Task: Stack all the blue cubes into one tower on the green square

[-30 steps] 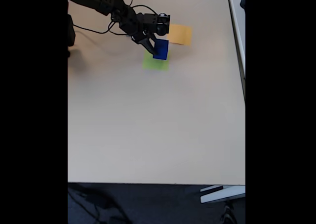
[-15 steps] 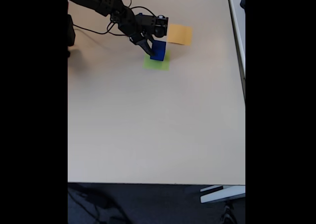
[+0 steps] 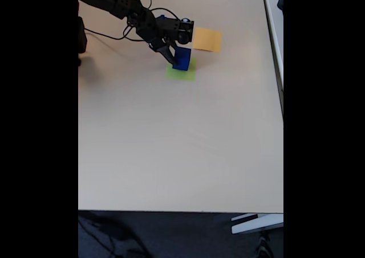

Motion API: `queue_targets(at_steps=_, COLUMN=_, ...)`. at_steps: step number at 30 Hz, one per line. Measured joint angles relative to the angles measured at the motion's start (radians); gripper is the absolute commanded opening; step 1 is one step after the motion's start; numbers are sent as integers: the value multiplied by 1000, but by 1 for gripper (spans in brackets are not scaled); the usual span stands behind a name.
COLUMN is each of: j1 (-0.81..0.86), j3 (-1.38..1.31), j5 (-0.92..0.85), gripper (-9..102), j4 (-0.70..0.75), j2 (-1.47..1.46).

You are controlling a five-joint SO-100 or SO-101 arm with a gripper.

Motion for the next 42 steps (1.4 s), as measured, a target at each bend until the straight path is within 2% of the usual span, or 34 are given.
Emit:
queue_targets(at_steps=26, j1=0, j3=5, j5=0, gripper=26, j4=-12, j2=0)
queue_targets(at_steps=42, j1=0, j3=9, j5=9, gripper=30, j4=-29, j2=-2)
